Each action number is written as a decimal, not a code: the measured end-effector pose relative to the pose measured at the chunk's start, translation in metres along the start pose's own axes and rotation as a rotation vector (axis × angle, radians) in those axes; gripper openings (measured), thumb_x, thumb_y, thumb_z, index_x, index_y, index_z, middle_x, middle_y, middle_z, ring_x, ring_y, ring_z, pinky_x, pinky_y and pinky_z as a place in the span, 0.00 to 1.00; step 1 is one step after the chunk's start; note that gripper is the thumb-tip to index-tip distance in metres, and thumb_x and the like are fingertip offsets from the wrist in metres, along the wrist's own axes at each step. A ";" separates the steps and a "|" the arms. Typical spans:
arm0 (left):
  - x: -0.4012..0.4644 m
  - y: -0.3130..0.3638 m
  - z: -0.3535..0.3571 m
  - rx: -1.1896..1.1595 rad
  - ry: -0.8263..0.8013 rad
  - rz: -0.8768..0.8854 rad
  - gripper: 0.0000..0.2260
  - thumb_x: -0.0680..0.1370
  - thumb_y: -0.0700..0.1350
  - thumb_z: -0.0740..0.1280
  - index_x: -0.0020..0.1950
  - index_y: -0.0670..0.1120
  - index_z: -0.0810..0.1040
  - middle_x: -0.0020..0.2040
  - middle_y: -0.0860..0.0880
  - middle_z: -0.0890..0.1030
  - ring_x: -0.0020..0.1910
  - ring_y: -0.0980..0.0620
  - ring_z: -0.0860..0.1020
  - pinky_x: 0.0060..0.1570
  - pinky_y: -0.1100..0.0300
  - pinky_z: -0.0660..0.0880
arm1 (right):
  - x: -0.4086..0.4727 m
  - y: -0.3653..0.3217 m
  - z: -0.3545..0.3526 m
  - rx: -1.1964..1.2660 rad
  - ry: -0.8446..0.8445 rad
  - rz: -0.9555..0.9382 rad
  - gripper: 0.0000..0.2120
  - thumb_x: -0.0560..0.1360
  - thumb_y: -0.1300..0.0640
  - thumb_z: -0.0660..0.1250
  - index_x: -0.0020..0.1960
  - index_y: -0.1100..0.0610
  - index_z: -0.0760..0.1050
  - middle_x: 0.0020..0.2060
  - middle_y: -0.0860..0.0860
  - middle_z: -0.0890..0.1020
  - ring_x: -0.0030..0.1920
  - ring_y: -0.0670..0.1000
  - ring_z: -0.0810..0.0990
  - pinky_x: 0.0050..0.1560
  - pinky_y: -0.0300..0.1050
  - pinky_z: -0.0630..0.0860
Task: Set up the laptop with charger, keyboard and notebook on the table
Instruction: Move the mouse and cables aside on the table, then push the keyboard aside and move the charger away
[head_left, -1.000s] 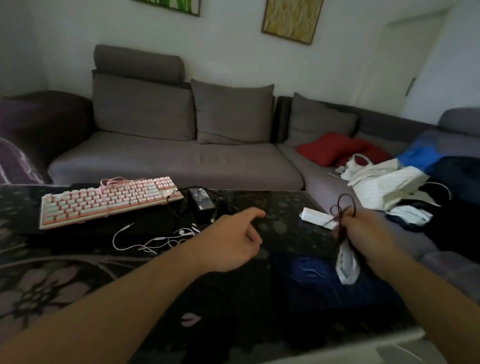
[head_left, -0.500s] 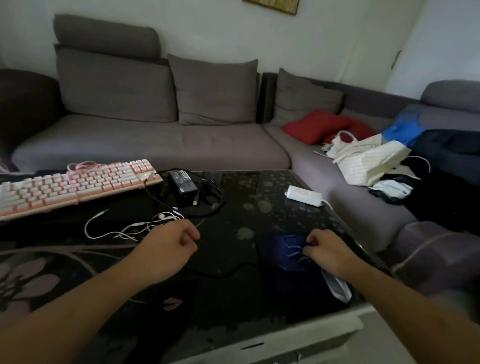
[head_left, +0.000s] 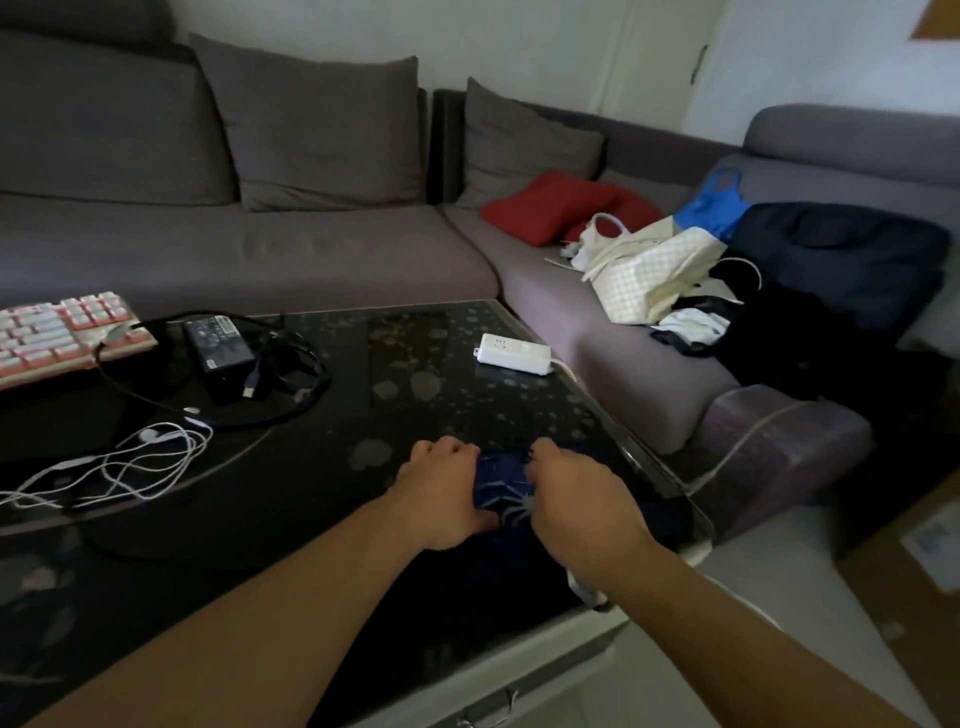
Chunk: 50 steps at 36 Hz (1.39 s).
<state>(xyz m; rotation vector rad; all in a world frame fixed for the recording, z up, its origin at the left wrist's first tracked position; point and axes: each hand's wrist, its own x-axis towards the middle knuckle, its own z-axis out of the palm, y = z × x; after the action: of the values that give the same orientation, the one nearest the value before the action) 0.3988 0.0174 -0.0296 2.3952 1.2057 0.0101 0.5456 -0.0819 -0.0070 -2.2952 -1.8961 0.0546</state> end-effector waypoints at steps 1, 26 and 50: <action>0.004 0.002 0.003 0.037 -0.023 -0.016 0.37 0.71 0.65 0.74 0.75 0.53 0.67 0.72 0.50 0.68 0.73 0.41 0.65 0.72 0.45 0.67 | 0.003 0.002 -0.009 0.022 0.024 -0.006 0.07 0.80 0.59 0.65 0.52 0.52 0.67 0.51 0.53 0.82 0.51 0.59 0.82 0.43 0.49 0.71; 0.034 -0.009 -0.045 0.041 0.471 -0.083 0.28 0.79 0.54 0.71 0.77 0.52 0.67 0.76 0.51 0.70 0.76 0.47 0.66 0.75 0.46 0.61 | 0.084 -0.008 -0.046 -0.072 -0.098 -0.018 0.04 0.80 0.60 0.63 0.49 0.55 0.67 0.51 0.57 0.80 0.50 0.61 0.80 0.49 0.52 0.76; -0.095 -0.111 -0.068 -0.290 0.353 -0.231 0.04 0.82 0.48 0.66 0.48 0.55 0.78 0.43 0.54 0.82 0.43 0.55 0.82 0.48 0.53 0.83 | 0.036 -0.081 0.009 0.189 0.020 -0.070 0.13 0.73 0.59 0.72 0.53 0.46 0.73 0.53 0.45 0.72 0.55 0.48 0.75 0.56 0.43 0.70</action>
<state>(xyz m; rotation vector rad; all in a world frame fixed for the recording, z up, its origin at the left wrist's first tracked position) 0.2421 0.0280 0.0056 2.0428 1.5157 0.5177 0.4731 -0.0310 -0.0009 -2.0983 -1.8722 0.1928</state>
